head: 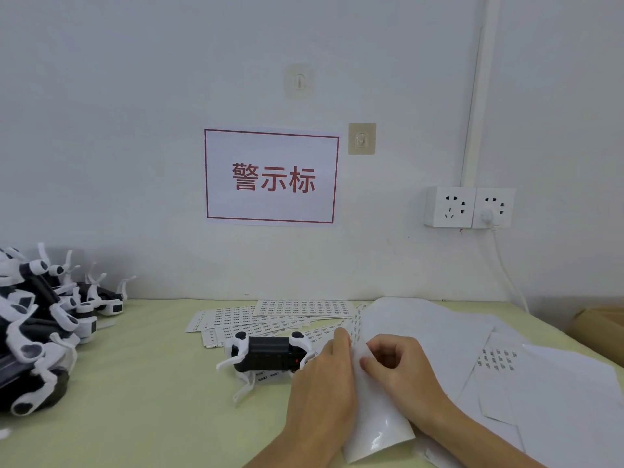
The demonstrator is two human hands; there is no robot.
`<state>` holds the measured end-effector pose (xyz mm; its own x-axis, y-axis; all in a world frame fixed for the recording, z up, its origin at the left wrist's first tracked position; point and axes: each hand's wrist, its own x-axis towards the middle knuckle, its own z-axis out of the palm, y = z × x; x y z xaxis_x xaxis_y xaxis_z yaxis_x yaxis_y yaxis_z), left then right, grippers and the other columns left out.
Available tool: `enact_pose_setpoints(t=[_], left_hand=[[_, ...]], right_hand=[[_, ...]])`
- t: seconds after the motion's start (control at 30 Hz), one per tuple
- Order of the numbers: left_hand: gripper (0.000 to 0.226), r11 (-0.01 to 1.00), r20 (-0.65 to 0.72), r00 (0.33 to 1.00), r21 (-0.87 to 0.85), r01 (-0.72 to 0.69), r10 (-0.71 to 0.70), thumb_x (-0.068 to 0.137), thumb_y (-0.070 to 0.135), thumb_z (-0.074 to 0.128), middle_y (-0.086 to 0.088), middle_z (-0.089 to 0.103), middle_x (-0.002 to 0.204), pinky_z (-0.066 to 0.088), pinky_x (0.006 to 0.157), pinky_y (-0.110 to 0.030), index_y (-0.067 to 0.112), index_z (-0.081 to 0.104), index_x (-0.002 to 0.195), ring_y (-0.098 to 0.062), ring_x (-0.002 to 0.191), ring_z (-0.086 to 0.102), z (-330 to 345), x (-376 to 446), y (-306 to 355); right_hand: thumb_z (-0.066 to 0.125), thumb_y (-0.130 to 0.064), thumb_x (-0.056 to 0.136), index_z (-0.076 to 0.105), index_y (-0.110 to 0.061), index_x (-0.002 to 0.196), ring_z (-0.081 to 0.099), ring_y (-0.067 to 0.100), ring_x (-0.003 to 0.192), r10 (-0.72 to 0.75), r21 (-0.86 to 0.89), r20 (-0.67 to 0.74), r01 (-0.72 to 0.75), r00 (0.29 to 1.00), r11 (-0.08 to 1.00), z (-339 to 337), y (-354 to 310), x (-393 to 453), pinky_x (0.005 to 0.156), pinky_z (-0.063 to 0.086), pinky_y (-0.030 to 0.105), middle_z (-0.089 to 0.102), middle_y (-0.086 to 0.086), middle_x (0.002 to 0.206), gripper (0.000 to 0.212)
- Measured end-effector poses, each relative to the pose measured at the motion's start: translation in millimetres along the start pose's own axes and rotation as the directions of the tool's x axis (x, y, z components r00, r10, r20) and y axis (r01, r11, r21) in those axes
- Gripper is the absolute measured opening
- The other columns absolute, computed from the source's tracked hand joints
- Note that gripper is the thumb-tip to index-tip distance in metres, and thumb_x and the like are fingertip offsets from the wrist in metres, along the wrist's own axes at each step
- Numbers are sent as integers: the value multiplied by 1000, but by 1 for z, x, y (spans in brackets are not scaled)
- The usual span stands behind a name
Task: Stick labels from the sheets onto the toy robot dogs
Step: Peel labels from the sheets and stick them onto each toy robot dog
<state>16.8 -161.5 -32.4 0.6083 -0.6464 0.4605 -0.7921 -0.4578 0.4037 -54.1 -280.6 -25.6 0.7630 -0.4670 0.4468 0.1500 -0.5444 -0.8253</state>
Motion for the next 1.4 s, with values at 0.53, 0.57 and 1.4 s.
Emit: enact_pose_setpoints(t=[0.53,0.57,1.4], left_hand=[[18,996,-153,987,-73,-49,37,108,31,23,10,39,106,38,75,-23,23,39,104,-8,91,44,1,1,0],[19,996,-154,987,-74,-56,44,108,31,24,10,40,106,38,78,-23,22,40,105,-7,93,44,2,1,0],[18,978,-157,986,-184,-93,65,106,32,35,14,49,115,42,82,-23,27,43,121,-5,104,49,4,1,-4]], right_hand=[[58,-25,90,51,-27,94,48,12,94,54,-418,-349,-207,936,884,-1,8,2,88,42,35,49,-12,93,9],[59,-20,89,56,-26,87,50,10,89,-9,-404,-339,-137,941,904,0,6,2,86,44,35,53,-11,88,7],[68,2,85,72,-21,67,53,9,64,-48,51,-191,59,980,997,-1,3,1,61,44,25,67,-7,70,29]])
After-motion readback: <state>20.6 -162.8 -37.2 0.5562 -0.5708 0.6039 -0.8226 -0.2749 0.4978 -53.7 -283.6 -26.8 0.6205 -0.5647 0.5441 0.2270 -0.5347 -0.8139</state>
